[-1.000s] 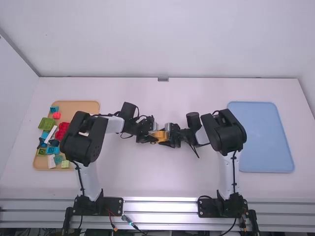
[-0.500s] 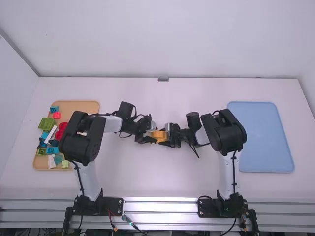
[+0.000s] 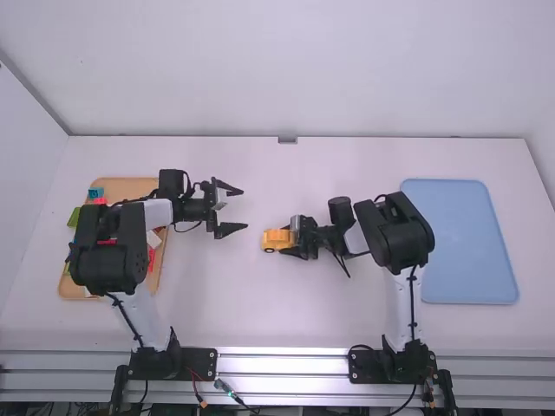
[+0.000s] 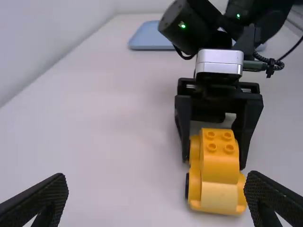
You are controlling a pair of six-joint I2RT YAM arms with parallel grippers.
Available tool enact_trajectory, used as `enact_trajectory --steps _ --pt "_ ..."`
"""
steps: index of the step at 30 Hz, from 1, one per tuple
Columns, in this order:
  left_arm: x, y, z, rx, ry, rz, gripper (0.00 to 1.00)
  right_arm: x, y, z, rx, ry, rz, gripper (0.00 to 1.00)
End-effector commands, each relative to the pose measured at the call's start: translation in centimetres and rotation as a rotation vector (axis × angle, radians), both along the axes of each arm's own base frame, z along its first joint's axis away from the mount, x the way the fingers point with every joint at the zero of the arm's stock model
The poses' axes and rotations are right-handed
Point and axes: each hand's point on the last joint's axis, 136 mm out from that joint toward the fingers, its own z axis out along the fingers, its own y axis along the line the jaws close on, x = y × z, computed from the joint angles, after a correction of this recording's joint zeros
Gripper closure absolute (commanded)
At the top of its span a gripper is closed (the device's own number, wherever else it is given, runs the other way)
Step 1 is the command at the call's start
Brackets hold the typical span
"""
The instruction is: Assemble lego blocks to make yellow taxi
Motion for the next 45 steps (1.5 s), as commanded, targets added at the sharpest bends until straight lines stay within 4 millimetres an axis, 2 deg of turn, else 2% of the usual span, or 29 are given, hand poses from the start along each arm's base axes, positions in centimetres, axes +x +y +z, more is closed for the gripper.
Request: enact_trajectory --steps 1,6,9,11,13,16,17,18,20,25,26,27,30,34,43,44,45 --pt "-1.0 0.3 1.0 -0.061 -0.001 -0.016 0.01 1.6 -0.6 0.2 0.012 0.055 -0.048 0.48" --pt "-1.2 0.7 0.4 -0.058 -0.003 -0.002 0.01 3.4 -2.6 2.7 0.047 0.029 -0.097 0.44" --pt "-1.3 0.7 0.3 -0.054 -0.028 -0.002 0.01 4.9 -5.2 4.9 0.058 -0.022 -0.169 0.45" --pt "-1.2 0.7 0.2 -0.051 -0.045 -0.002 0.01 6.1 -8.0 6.6 0.052 -0.064 -0.253 0.46" --pt "-1.2 0.7 0.2 -0.051 -0.055 -0.003 0.01 7.3 -10.4 7.4 0.018 -0.089 -0.356 0.46" --pt "-1.1 0.8 0.3 -0.048 -0.064 -0.002 0.01 9.4 -16.8 8.3 -0.077 -0.085 -0.634 0.45" --pt "-1.1 0.8 0.3 -0.047 -0.067 -0.002 0.01 9.6 -18.0 8.5 -0.091 -0.084 -0.68 0.45" --pt "-0.9 0.9 0.1 -0.034 -0.07 0.006 0.01 9.8 -21.1 8.9 -0.124 -0.085 -0.797 0.45" --pt "-0.7 0.9 -0.2 -0.014 -0.076 0.016 0.01 9.7 -24.7 9.3 -0.156 -0.092 -0.923 0.45" --pt "-0.4 1.1 -0.5 0.007 -0.074 0.029 0.01 7.4 -34.8 9.4 -0.207 -0.055 -1.253 0.44" --pt "-0.4 1.1 -0.6 0.012 -0.074 0.032 0.01 7.0 -36.2 9.2 -0.205 -0.045 -1.296 0.44" --pt "-0.3 1.1 -0.6 0.013 -0.075 0.032 0.01 6.8 -36.7 9.1 -0.205 -0.04 -1.311 0.44" --pt "0.0 1.3 -0.5 0.013 -0.066 0.048 0.01 4.5 -40.8 8.1 -0.209 0.006 -1.429 0.44" --pt "0.5 1.1 0.0 -0.004 -0.048 0.059 0.01 3.0 -42.8 7.2 -0.213 0.064 -1.492 0.42" --pt "0.8 1.1 0.2 -0.015 -0.036 0.068 0.01 1.8 -44.1 5.5 -0.298 0.142 -1.574 0.42" --pt "0.8 1.2 0.2 -0.016 -0.031 0.069 0.01 1.7 -43.9 4.8 -0.332 0.168 -1.583 0.38" --pt "0.8 1.1 0.2 -0.016 -0.03 0.069 0.01 1.6 -43.9 4.8 -0.335 0.17 -1.584 0.38"
